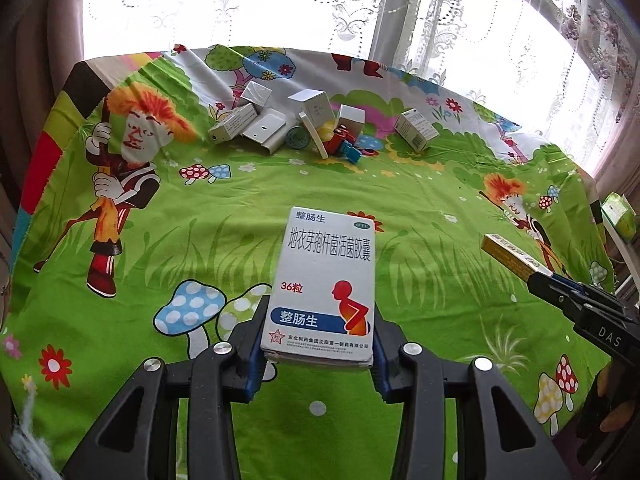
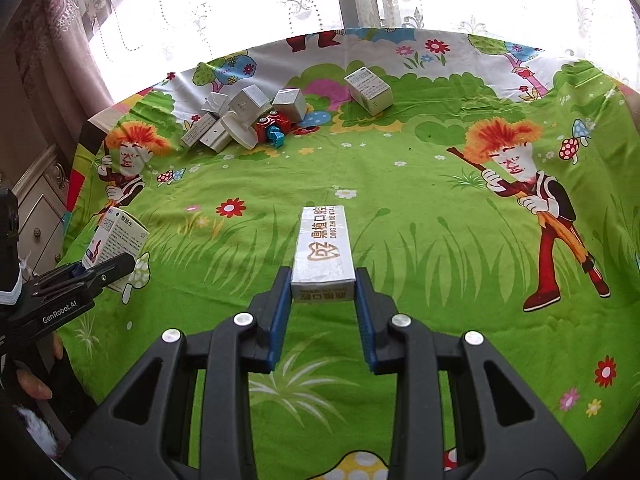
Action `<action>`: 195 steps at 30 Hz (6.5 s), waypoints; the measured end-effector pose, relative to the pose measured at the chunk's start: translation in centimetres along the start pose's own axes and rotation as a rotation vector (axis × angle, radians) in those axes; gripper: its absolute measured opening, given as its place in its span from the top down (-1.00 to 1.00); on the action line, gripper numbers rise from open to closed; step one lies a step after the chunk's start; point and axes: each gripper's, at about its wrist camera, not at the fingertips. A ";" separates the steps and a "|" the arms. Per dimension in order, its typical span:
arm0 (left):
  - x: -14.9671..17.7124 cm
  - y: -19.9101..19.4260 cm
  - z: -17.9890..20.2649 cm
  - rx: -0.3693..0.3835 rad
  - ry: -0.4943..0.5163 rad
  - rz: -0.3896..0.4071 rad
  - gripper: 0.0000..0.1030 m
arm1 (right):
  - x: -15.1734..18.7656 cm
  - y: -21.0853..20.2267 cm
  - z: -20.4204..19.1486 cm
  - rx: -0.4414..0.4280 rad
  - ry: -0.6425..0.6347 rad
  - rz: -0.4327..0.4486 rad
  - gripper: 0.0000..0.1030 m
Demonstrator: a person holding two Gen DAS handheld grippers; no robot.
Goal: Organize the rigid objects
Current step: 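Carry the medicine box and dental box over to the cardboard box, then open both grippers to drop the boxes into the cardboard box, then move both open grippers back over the table toward the remaining items, then grasp the red toy car with the left gripper while the right grasps the white medicine box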
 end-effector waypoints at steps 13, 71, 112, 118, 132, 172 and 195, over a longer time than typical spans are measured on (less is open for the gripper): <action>1.2 -2.7 3.7 0.052 0.076 0.000 0.16 | 2.0 -5.2 1.7 0.008 0.037 0.027 0.32; 11.1 -9.3 34.4 0.699 0.749 -0.149 0.16 | 13.1 -24.9 21.2 0.466 0.304 0.078 0.33; -0.6 3.1 7.9 0.346 0.070 -0.114 -1.00 | 6.4 -15.7 15.6 0.310 0.220 -0.017 -0.58; -2.5 5.0 1.1 0.175 0.026 -0.047 -1.00 | 3.0 -9.1 11.6 0.218 0.115 -0.047 -0.61; -1.1 8.7 -4.6 0.016 -0.049 -0.063 -1.00 | -1.6 3.5 9.8 0.120 0.103 -0.159 -0.61; -1.7 11.2 -1.9 -0.109 0.053 -0.186 -1.00 | -3.1 9.8 6.5 -0.052 -0.037 -0.137 0.14; -9.1 20.1 4.6 0.173 0.187 -0.102 0.48 | -2.6 9.2 7.1 -0.073 0.010 -0.074 0.12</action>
Point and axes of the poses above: each gripper's, at about its wrist camera, not at the fingertips, and y roughly the way its jaws point, z to its right, x to its underside, and after that the axes turned 12 degrees about z, right-handed
